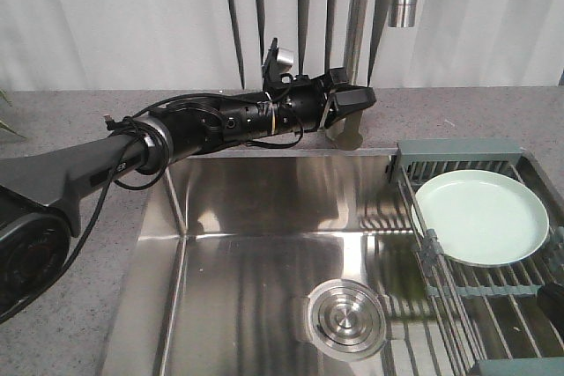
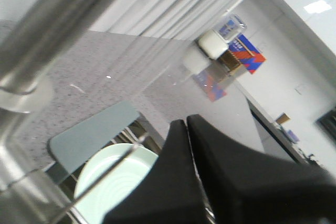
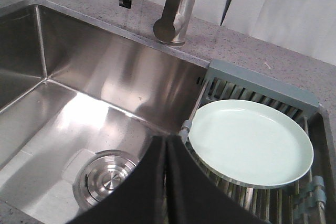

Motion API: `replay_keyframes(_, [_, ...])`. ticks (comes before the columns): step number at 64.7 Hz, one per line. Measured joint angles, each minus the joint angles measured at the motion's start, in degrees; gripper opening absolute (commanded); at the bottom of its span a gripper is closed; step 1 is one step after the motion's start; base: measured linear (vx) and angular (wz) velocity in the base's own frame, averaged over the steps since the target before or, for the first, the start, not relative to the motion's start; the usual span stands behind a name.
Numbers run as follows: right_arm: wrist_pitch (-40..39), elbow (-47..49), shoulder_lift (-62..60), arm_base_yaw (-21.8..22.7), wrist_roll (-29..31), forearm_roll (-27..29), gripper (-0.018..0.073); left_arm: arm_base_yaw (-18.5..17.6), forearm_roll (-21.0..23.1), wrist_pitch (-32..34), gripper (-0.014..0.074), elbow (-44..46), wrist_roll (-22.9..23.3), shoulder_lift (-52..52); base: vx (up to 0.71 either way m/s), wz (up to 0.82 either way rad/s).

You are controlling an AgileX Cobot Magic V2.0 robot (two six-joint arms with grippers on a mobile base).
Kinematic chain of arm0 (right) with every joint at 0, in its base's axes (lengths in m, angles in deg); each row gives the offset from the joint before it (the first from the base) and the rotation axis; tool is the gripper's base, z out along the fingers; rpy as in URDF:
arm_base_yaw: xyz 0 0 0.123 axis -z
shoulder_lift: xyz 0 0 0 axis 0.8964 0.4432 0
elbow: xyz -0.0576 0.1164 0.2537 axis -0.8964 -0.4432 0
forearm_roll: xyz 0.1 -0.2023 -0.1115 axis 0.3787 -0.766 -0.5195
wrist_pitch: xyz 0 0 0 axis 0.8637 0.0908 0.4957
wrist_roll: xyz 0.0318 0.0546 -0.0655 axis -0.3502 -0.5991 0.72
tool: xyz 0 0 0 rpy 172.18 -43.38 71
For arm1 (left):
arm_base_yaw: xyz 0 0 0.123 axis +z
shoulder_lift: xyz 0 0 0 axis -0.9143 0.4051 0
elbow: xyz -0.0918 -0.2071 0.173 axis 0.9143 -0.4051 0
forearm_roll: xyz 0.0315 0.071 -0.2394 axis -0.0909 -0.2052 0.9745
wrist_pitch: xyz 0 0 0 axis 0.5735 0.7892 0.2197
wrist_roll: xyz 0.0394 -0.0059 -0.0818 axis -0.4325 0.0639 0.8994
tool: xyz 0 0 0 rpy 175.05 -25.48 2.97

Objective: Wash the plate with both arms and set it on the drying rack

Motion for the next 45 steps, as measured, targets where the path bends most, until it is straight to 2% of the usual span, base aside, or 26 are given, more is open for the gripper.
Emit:
replay_keyframes(8, [0.0, 0.0, 0.0, 0.0, 0.0, 0.0, -0.0001, 0.0, -1.4, 5.1, -0.0006, 0.0, 0.0, -0.6, 0.00, 0.00])
replay_keyframes(13, [0.0, 0.0, 0.0, 0.0, 0.0, 0.0, -0.0001, 0.1, -4.1, 7.2, -0.0006, 0.0, 0.0, -1.7, 0.00, 0.00])
replay_keyframes(24, [0.0, 0.0, 0.0, 0.0, -0.2, 0.0, -0.0001, 2.3, -8.0, 10.4, -0.0006, -2.9, 0.0, -7.8, 0.00, 0.00])
replay_keyframes(34, [0.0, 0.0, 0.0, 0.0, -0.2, 0.0, -0.0001, 5.5, -11.3, 11.2, -0.0006, -14.1, 0.0, -17.8, 0.00, 0.00])
replay_keyframes(45, [0.0, 0.0, 0.0, 0.0, -0.2, 0.0, -0.0001, 11.1, -17.7, 11.2, -0.0006, -31.6, 0.0, -31.9, 0.00, 0.00])
